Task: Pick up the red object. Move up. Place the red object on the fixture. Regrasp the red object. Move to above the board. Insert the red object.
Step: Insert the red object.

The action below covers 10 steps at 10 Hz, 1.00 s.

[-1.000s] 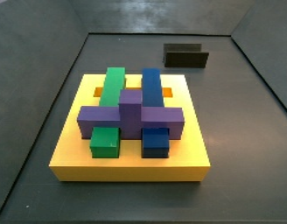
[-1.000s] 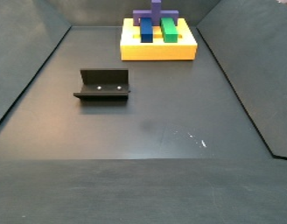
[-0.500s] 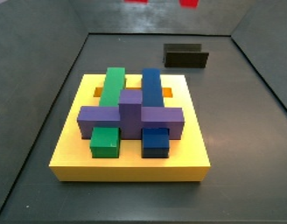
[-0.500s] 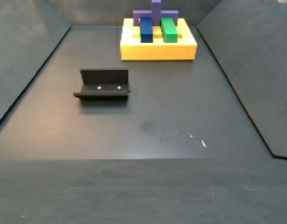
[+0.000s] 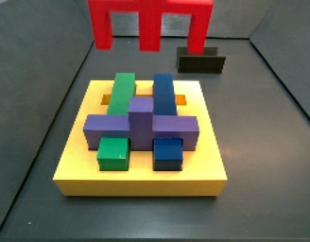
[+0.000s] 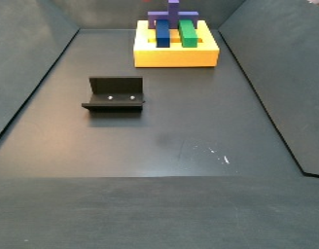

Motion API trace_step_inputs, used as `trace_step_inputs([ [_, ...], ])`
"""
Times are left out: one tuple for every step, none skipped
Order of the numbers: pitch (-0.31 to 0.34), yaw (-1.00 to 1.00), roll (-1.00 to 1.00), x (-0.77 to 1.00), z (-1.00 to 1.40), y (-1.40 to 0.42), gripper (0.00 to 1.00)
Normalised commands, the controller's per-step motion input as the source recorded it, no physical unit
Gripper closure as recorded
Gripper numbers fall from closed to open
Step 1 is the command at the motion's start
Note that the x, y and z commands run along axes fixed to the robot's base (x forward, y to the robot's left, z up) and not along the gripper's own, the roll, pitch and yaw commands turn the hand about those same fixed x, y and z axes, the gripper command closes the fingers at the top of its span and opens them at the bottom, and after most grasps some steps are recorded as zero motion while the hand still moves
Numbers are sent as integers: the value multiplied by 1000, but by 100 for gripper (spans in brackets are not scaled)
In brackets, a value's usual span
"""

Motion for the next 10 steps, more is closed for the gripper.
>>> trace_step_inputs([
  [-190,3,0,0,-626,0,100],
  [-223,43,6,-69,-609,0,100],
  [-230,37,56,-97,-583,0,100],
  [-174,40,111,-23,-560,0,100],
  [-69,69,204,0,-349,0,100],
  [-11,134,164,0,-129,0,100],
  [0,154,230,3,-103,-9,100],
  [0,120,203,154,-191,-9,100],
  [0,11,164,69,-280,0,100],
  [0,0,140,0,-131,0,100],
])
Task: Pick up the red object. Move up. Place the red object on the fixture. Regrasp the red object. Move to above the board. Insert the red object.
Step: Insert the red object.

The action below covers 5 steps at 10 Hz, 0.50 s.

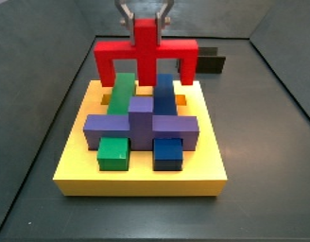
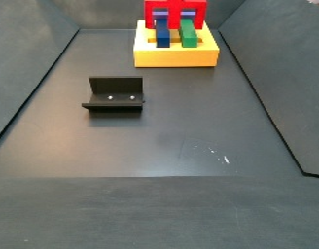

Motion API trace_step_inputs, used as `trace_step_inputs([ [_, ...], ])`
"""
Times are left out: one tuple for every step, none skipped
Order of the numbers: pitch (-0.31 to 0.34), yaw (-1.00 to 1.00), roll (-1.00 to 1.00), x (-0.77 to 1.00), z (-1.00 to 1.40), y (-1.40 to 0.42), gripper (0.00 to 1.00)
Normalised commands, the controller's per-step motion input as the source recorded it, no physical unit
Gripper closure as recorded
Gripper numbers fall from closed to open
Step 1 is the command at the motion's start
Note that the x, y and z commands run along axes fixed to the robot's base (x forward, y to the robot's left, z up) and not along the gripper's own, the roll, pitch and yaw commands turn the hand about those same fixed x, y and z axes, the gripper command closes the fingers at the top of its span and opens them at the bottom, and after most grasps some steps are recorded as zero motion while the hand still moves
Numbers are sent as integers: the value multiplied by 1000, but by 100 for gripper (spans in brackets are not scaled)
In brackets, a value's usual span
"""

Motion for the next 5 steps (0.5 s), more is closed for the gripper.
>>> trace_step_inputs([
  [0,0,97,0,-120,0,100],
  [0,-40,23,91,-69,-6,100],
  [0,-43,14,86,-60,0,100],
  [0,-46,23,23,-100,0,100],
  [0,-49,19,17,-117,0,100],
])
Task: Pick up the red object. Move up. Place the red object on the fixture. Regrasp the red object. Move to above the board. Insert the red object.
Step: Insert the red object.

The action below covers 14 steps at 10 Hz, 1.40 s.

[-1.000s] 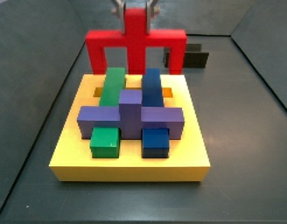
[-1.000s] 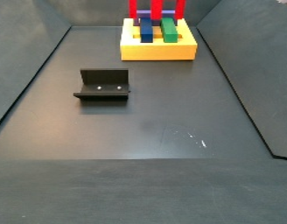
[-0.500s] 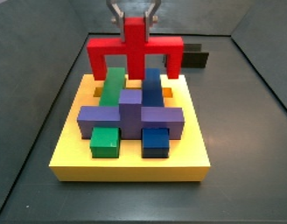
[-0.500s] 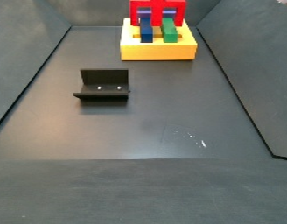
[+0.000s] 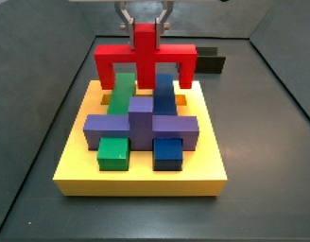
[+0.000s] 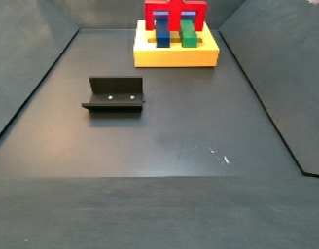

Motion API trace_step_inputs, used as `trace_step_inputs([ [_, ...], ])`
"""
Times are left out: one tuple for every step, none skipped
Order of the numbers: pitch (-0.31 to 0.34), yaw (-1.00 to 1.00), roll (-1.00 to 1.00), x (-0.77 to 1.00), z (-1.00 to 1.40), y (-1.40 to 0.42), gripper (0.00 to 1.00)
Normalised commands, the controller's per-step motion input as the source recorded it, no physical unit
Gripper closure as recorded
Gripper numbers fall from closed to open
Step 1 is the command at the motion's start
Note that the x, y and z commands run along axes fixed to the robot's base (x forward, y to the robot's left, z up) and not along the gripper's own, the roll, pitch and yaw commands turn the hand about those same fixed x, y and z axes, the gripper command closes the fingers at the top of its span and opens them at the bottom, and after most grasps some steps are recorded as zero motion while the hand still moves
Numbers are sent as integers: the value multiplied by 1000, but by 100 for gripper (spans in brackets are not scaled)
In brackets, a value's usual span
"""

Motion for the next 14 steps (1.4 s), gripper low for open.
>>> trace_step_inputs([
  [0,-49,13,43,-120,0,100],
  [0,-43,0,40,-137,0,100],
  [0,-43,0,43,-137,-6,100],
  [0,-40,0,37,-137,-11,100],
  [0,-31,0,26,-163,-14,100],
  [0,-23,0,3,-186,-14,100],
  [0,0,0,23,-126,-49,100],
  [0,0,4,40,-83,-63,100],
  [20,0,23,31,0,-66,100],
  [24,0,23,34,0,-83,100],
  [23,0,27,14,0,-80,100],
  [7,0,23,0,0,-71,100],
  [0,0,29,0,-9,-60,100],
  [0,0,16,0,-66,-57,100],
])
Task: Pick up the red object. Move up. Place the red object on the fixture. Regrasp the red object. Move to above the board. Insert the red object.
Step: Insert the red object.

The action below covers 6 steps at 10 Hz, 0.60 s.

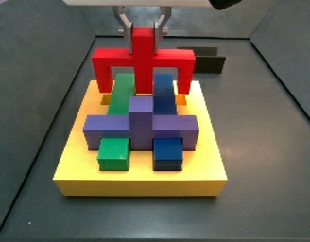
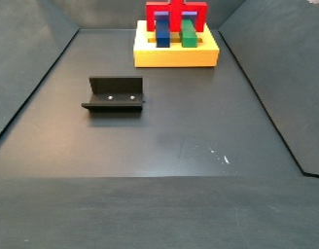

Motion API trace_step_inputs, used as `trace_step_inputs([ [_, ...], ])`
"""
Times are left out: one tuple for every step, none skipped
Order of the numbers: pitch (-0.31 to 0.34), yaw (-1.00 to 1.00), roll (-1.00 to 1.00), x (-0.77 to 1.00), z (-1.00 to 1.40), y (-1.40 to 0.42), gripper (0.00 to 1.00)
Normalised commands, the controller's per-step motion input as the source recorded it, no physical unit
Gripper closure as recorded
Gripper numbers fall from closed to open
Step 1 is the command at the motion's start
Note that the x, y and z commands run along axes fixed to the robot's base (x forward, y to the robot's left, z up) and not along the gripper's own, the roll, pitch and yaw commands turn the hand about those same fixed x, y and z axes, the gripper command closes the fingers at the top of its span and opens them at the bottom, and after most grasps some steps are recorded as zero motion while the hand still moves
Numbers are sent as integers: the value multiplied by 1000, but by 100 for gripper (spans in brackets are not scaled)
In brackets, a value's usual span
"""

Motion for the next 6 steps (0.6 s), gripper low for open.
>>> trace_step_inputs([
  [-1,0,9,0,-183,-34,100],
  [0,0,20,0,-277,-14,100],
  [0,0,37,83,-326,0,100],
  [0,0,30,131,-309,0,100],
  [0,0,10,186,-251,0,100],
  [0,0,7,189,-206,0,100],
])
